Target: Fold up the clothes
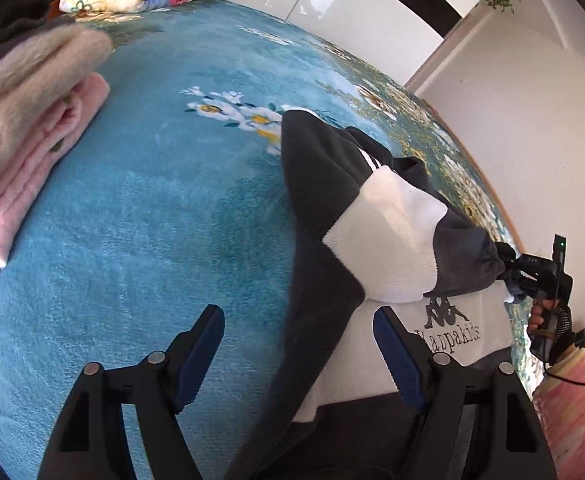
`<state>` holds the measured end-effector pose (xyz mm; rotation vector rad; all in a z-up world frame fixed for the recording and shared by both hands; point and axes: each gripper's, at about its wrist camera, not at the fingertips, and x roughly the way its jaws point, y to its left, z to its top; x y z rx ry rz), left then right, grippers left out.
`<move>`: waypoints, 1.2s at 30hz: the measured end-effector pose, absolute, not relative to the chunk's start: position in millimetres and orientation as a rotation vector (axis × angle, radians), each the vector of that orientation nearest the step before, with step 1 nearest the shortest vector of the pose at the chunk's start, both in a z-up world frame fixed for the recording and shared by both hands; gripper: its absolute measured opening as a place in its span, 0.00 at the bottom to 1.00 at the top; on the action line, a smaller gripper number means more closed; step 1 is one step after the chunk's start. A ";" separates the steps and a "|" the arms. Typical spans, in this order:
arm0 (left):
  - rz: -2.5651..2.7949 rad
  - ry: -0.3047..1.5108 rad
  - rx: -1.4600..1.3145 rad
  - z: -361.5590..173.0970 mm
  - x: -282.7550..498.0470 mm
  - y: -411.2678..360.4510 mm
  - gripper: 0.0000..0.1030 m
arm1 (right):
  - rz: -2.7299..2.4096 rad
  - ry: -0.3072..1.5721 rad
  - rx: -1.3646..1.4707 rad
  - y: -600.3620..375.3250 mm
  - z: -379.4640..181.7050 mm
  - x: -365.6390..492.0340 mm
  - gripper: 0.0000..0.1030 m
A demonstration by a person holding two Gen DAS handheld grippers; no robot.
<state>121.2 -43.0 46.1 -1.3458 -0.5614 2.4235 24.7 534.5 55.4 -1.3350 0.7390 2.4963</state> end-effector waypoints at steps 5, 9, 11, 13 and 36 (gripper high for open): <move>2.424 -0.655 -1.331 38.5 123.5 -70.0 0.78 | 2.625 0.906 -1.192 532.2 113.4 50.8 0.18; 2.394 -0.746 -1.309 35.2 126.3 -88.7 0.78 | 2.818 0.880 -1.081 498.0 188.6 62.9 0.18; 2.379 -0.773 -1.301 34.8 126.2 -95.1 0.78 | 2.944 0.847 -1.053 466.2 230.3 63.8 0.18; 2.373 -0.783 -1.290 35.6 127.2 -99.3 0.78 | 3.064 0.812 -1.064 426.4 262.3 61.4 0.18; 2.182 -0.864 -1.385 21.6 181.1 -109.3 0.78 | 3.004 0.967 -1.730 240.0 124.6 33.4 0.65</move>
